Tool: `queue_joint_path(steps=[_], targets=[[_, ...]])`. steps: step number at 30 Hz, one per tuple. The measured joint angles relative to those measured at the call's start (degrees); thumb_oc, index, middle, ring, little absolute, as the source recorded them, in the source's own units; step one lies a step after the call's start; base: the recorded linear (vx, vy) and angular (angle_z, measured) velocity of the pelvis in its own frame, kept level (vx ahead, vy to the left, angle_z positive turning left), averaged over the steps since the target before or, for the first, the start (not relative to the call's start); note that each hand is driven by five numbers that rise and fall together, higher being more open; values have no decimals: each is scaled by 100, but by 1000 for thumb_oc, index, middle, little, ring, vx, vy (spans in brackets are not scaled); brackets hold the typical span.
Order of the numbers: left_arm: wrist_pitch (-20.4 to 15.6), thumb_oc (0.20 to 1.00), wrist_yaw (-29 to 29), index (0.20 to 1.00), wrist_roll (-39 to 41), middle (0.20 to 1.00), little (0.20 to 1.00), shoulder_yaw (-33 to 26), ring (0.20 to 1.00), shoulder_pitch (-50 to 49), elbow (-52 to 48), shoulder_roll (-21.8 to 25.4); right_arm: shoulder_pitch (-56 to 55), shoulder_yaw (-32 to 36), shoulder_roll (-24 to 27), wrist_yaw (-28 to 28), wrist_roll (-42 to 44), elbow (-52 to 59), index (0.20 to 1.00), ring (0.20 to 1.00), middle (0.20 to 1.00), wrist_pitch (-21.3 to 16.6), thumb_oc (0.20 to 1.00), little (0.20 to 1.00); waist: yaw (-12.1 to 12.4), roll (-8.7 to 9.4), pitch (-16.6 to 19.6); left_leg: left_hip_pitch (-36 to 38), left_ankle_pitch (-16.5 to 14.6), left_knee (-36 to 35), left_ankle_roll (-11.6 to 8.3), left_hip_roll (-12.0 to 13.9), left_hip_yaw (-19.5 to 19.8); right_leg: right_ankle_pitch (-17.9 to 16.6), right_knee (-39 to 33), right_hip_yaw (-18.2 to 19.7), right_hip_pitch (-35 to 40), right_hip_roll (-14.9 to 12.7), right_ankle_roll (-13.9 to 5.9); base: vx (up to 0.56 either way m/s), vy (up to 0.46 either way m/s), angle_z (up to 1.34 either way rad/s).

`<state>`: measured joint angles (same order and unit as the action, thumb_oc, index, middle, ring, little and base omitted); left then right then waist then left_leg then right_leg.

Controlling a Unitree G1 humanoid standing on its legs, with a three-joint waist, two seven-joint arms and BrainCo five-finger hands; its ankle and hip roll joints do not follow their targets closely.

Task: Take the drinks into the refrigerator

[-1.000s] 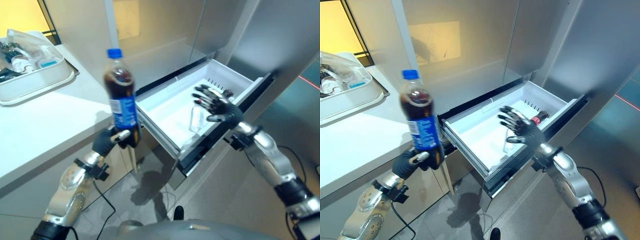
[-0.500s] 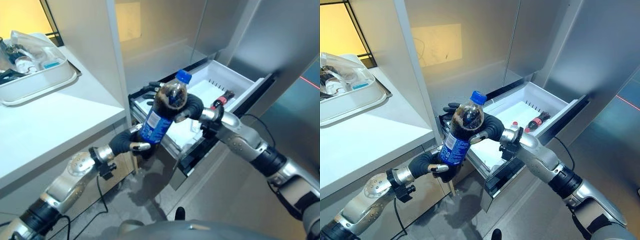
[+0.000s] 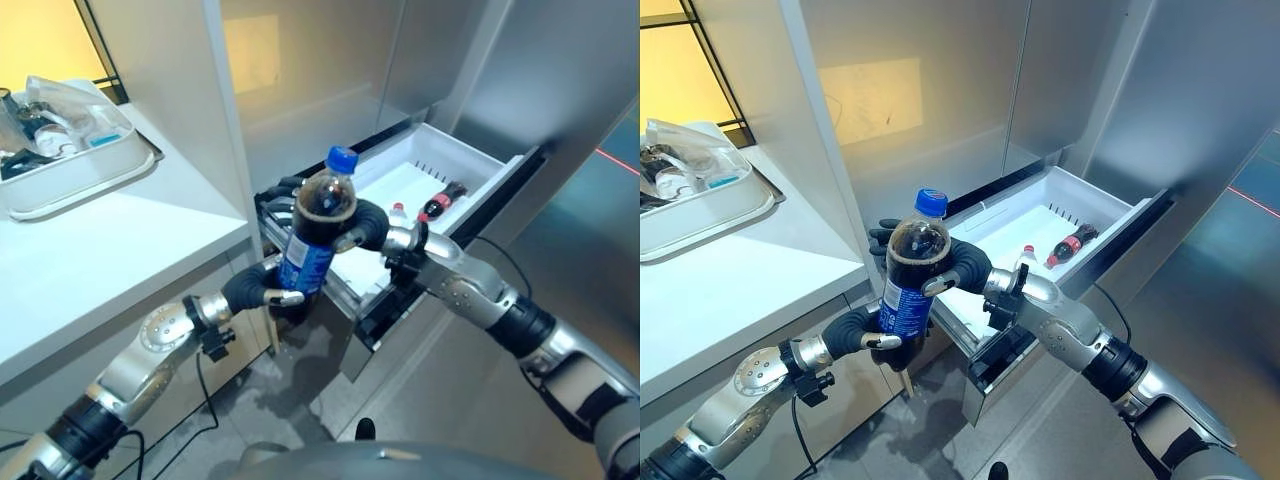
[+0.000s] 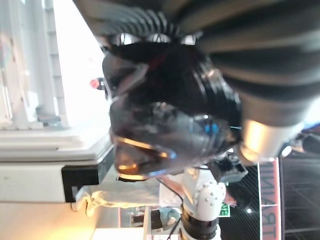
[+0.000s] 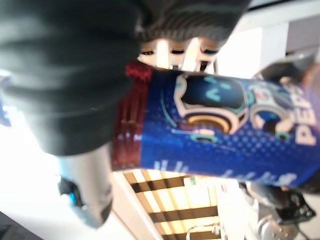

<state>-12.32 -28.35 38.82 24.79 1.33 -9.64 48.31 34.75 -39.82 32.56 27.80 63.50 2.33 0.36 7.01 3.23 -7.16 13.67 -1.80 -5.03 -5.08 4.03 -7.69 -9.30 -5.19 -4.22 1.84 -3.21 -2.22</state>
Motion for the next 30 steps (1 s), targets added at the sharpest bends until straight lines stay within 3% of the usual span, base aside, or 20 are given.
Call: queue_joint_path(steps=[1, 2, 3, 4, 21, 22, 23, 24, 30], targets=[[-56, 200, -8, 200, -61, 200, 200, 5, 200, 0, 0, -8, 0, -59, 20, 33, 84, 29, 1000, 1000, 1000, 1, 1000, 1000, 12, 2, 2, -2, 0, 0, 0, 0, 1, 0, 0, -1, -2, 0, 0, 0, 0, 0], [-85, 200, -8, 200, -108, 200, 200, 4, 200, 0, 0, -9, -1, -85, 0, 42, 146, 30, 815, 815, 815, 1, 815, 815, 15, 2, 2, -2, 0, 0, 0, 0, 1, 0, 0, 0, -2, -1, 0, 0, 0, 0], [-92, 200, -7, 200, -111, 200, 200, 4, 200, 0, 0, -9, -1, -94, -20, 46, 174, 31, 542, 542, 542, 2, 542, 542, 15, 1, 2, -4, 0, 0, 0, -2, 1, 0, 0, -1, -4, -2, 0, 0, 0, 0], [-99, 200, 1, 200, -116, 200, 200, 2, 200, 0, 1, -11, -3, -102, -46, 50, 241, 32, 200, 200, 200, 1, 200, 200, 13, 0, 3, -4, 0, 0, 0, -2, 0, 0, 0, -1, -5, -2, 0, 0, 0, 0], [-130, 200, 32, 200, -262, 200, 200, -14, 200, -1, 29, -236, -34, -96, -87, 21, 246, 62, 200, 200, 200, -19, 200, 200, 8, -74, 92, -9, 0, 0, 0, -2, -2, 1, 0, -1, -12, 0, 0, 0, 0, 0], [-130, 313, 32, 313, -262, 313, 313, -14, 313, -1, 29, -236, -44, -92, -89, 21, 244, 62, 200, 200, 200, -23, 200, 200, 8, -76, 98, -9, 0, 0, 1, -2, -2, 1, 0, 0, -12, 0, 0, 0, 0, 0], [-129, 915, 31, 915, -266, 915, 915, -14, 915, -1, 29, -236, -66, -85, -89, 21, 244, 62, 200, 200, 200, -27, 200, 200, 9, -78, 104, -10, 0, 0, 0, -1, -2, 1, 0, 1, -12, -1, 0, 0, 0, 0], [-121, 1000, 32, 1000, -274, 1000, 1000, -14, 1000, -2, 30, -236, -85, -83, -94, 22, 244, 68, 200, 200, 200, -36, 200, 200, 9, -78, 110, -11, 0, 0, 0, -2, -2, 1, 0, 0, -13, 0, 0, 0, 0, 0], [-90, 1000, 65, 1000, -318, 1000, 1000, -33, 1000, 12, 20, -286, -743, -128, -223, 96, -3, 156, 200, 200, 200, 33, 200, 200, 18, -64, 149, -21, -1, -1, 2, -8, 1, 2, 0, -3, -19, -10, -1, 0, 0, 0]])
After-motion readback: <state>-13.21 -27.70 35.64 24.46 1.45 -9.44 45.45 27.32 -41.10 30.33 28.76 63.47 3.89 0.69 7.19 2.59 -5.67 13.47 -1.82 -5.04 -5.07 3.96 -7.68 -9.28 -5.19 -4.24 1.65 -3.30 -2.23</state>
